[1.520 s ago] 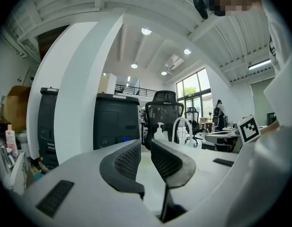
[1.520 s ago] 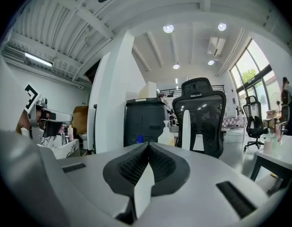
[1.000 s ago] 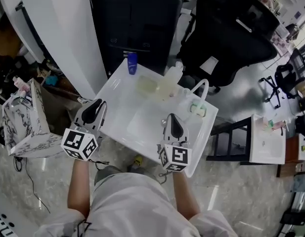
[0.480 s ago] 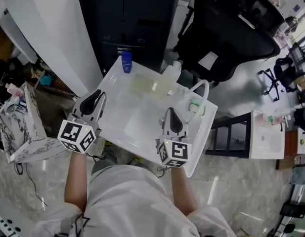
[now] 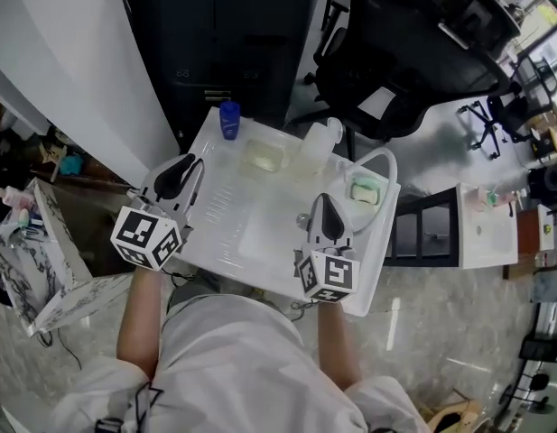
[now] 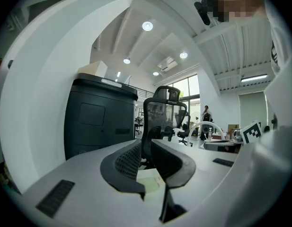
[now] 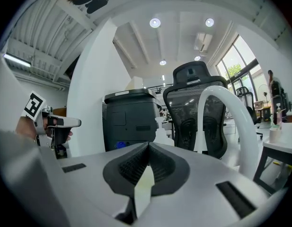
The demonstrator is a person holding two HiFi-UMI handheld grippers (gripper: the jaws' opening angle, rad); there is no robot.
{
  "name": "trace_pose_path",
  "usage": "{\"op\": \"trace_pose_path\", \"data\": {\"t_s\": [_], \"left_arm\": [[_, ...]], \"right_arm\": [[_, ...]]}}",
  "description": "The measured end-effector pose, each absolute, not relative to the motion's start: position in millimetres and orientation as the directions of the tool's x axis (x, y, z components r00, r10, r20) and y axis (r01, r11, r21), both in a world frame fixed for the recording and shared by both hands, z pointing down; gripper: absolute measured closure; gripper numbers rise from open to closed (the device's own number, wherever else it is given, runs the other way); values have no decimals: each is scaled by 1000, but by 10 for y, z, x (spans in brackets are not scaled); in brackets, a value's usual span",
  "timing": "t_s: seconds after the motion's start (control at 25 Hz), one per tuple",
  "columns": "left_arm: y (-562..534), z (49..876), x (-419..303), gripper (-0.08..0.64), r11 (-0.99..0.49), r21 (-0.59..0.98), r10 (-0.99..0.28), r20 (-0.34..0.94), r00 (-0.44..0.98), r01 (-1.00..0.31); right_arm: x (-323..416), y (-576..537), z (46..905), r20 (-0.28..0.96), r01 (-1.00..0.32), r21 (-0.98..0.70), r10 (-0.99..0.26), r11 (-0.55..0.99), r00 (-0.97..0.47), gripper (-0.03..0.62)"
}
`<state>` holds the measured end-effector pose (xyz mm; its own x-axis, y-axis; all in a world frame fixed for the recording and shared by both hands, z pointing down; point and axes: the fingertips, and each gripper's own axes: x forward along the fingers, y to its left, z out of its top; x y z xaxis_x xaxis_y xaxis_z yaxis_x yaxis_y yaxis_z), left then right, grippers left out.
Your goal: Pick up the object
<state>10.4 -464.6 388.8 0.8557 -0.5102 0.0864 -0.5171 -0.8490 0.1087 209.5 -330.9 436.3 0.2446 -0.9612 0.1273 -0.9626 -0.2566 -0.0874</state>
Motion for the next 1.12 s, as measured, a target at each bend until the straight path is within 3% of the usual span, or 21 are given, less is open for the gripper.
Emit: {"op": "trace_pose_path", "data": {"t_s": [0.68,1.12], "left_arm": [[-5139,3989,613,495,-944,112,-301,104,948,-312],[-5178,4091,812,495,-970,85,-213,153,965,-228]], "right_arm": [[2233,-3411,4357,144,-905,-24,-897,-425,418,600],[2214,-3472,4426,179,-889,-41,-878,-457,443,598]]}}
